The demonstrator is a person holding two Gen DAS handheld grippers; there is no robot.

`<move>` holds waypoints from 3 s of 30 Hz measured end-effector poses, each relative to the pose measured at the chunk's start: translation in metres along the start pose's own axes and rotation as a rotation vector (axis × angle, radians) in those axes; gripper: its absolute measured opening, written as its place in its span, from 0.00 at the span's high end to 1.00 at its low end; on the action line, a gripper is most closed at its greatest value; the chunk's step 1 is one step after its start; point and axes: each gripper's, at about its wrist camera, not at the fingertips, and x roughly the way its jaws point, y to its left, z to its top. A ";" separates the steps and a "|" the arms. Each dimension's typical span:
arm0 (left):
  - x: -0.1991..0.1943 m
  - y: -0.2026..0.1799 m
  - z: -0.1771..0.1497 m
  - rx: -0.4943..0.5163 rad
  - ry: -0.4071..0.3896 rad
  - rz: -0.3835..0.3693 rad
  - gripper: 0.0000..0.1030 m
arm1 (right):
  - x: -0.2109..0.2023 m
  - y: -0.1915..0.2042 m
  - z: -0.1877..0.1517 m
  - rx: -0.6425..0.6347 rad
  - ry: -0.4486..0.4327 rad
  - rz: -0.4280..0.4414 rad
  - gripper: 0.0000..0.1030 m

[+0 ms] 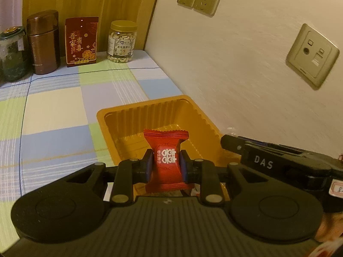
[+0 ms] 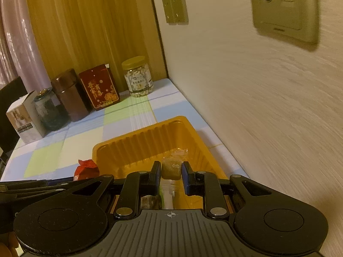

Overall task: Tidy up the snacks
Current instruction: 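Open the left gripper to drop the red candy into the tray, then open the right gripper to drop the amber candy into the tray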

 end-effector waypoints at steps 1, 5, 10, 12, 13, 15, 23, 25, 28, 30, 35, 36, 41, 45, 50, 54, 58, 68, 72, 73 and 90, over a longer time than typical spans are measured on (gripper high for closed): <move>0.003 -0.001 0.002 0.002 0.000 -0.002 0.78 | 0.003 0.000 0.001 0.000 0.003 0.001 0.80; 0.016 -0.004 0.008 0.006 0.002 -0.001 0.78 | 0.016 0.000 0.004 -0.003 0.011 0.007 0.80; 0.026 -0.001 0.013 0.009 0.007 -0.001 0.78 | 0.023 -0.002 0.005 0.006 0.015 0.005 0.80; 0.029 0.000 0.014 0.009 0.009 0.001 0.78 | 0.025 -0.002 0.005 0.007 0.015 0.002 0.80; 0.030 0.001 0.014 0.008 0.010 0.003 0.78 | 0.025 -0.002 0.005 0.009 0.015 0.000 0.80; 0.032 0.002 0.015 0.004 0.011 -0.001 0.78 | 0.027 -0.003 0.006 0.012 0.018 -0.001 0.80; 0.040 0.006 0.016 0.005 0.005 0.000 0.46 | 0.026 -0.005 0.007 0.026 0.013 0.000 0.80; 0.038 0.009 0.015 0.012 -0.001 0.005 0.46 | 0.025 -0.005 0.007 0.027 0.012 0.002 0.80; 0.031 0.015 0.014 0.009 -0.008 0.026 0.46 | 0.024 -0.006 0.008 0.027 0.011 0.002 0.80; 0.027 0.019 0.012 0.011 -0.008 0.041 0.46 | 0.024 -0.006 0.008 0.031 0.012 0.004 0.80; 0.019 0.021 0.005 0.025 -0.007 0.060 0.46 | 0.022 -0.003 0.011 0.028 0.010 0.016 0.80; 0.018 0.021 0.004 0.026 -0.006 0.062 0.46 | 0.022 -0.002 0.012 0.027 0.010 0.020 0.80; 0.014 0.023 0.001 0.025 -0.003 0.069 0.46 | 0.020 0.004 0.016 0.015 0.018 0.038 0.80; 0.012 0.026 0.001 0.021 0.000 0.074 0.46 | 0.022 0.007 0.020 0.016 0.024 0.048 0.79; 0.012 0.028 0.001 0.024 -0.002 0.076 0.46 | 0.027 0.012 0.023 0.005 0.033 0.060 0.79; 0.011 0.032 0.001 0.016 -0.003 0.081 0.46 | 0.034 0.014 0.025 -0.002 0.036 0.076 0.79; 0.008 0.035 0.000 0.008 -0.004 0.094 0.46 | 0.042 0.015 0.027 0.003 0.029 0.112 0.79; -0.005 0.041 -0.011 -0.007 -0.008 0.127 0.35 | 0.039 0.004 0.027 0.065 -0.009 0.139 0.31; -0.016 0.042 -0.019 -0.015 -0.012 0.142 0.28 | 0.027 -0.004 0.021 0.074 0.004 0.126 0.31; -0.019 0.042 -0.022 -0.020 -0.012 0.145 0.25 | 0.024 -0.006 0.019 0.076 0.010 0.122 0.31; -0.119 0.020 -0.067 0.009 -0.052 0.165 0.00 | -0.104 -0.005 -0.033 0.112 0.037 0.062 0.31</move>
